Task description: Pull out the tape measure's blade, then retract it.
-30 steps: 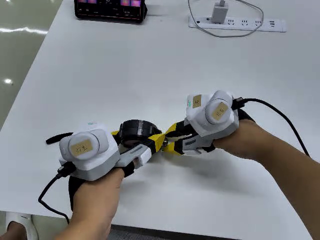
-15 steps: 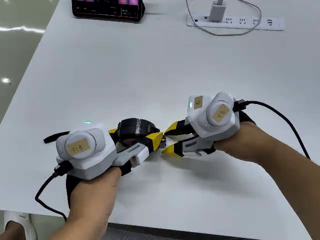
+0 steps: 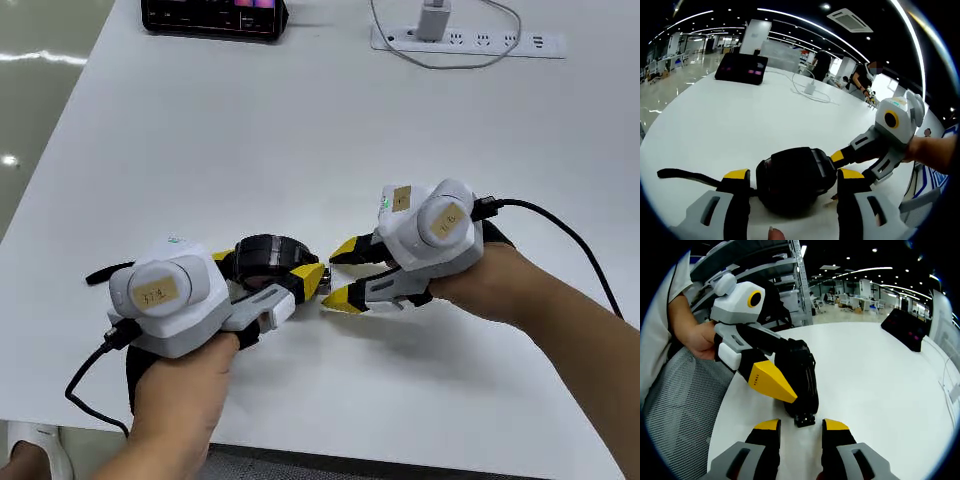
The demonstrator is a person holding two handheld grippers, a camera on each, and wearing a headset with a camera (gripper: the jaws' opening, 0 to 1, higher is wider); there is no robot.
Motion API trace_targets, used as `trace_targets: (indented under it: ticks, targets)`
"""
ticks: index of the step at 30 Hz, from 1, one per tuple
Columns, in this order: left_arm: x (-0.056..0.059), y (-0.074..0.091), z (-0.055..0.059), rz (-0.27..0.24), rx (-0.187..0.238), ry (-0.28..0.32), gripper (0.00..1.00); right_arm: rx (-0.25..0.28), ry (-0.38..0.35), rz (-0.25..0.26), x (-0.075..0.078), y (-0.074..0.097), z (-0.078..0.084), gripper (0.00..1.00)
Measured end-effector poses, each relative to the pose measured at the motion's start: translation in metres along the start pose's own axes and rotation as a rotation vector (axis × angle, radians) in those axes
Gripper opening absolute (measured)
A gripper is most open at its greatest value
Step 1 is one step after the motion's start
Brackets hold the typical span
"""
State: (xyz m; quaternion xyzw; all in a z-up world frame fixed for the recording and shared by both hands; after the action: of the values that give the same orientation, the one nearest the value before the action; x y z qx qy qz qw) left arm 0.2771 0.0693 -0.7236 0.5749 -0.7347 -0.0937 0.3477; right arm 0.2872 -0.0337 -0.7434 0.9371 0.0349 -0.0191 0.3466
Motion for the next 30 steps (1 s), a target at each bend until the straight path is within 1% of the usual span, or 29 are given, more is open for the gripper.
trace_targets:
  ticks: [2, 4, 6, 8, 9, 12, 17, 22, 24, 30]
  targets:
    - [0.0, 0.002, -0.001, -0.001, -0.011, -0.026, 0.69, 0.0, -0.004, 0.008, -0.001, 0.003, 0.001, 0.31]
    - [0.002, 0.004, -0.002, 0.009, -0.01, -0.041, 0.69, 0.004, -0.013, 0.018, -0.001, 0.005, 0.002, 0.34]
    - [0.002, 0.005, -0.002, 0.01, -0.02, -0.059, 0.7, 0.005, -0.024, 0.022, -0.002, 0.007, 0.004, 0.35]
    - [0.002, 0.007, -0.003, 0.014, -0.019, -0.077, 0.71, 0.001, -0.035, 0.03, -0.002, 0.009, 0.006, 0.38]
    - [0.003, 0.008, -0.004, 0.023, -0.014, -0.089, 0.71, 0.003, -0.039, 0.035, -0.002, 0.011, 0.007, 0.39]
    - [0.004, 0.01, -0.005, 0.034, -0.022, -0.123, 0.71, -0.001, -0.04, 0.047, -0.004, 0.014, 0.007, 0.42]
    - [0.005, 0.014, -0.007, 0.053, -0.032, -0.177, 0.71, 0.008, -0.051, 0.067, -0.005, 0.02, 0.008, 0.46]
    - [0.005, 0.018, -0.009, 0.076, -0.045, -0.202, 0.71, 0.013, -0.064, 0.085, -0.006, 0.026, 0.011, 0.52]
    - [0.005, 0.02, -0.009, 0.087, -0.047, -0.225, 0.71, 0.013, -0.072, 0.092, -0.006, 0.029, 0.013, 0.53]
    - [0.003, 0.023, -0.009, 0.115, -0.06, -0.245, 0.73, 0.02, -0.085, 0.106, -0.008, 0.038, 0.017, 0.58]
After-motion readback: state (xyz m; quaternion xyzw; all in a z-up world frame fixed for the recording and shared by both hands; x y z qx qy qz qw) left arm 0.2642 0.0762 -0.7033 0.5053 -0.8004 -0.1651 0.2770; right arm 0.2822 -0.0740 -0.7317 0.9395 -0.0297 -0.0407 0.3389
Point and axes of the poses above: the centre of the closed fingertips' face, and the gripper's own axes: y roughly backward along the fingers, x roughly to its right, z roughly out of its underside, the point moved 4 cm from there along y, roughly backward along the fingers, and after that the axes turned 7 degrees about y, right-handed, at the moved point
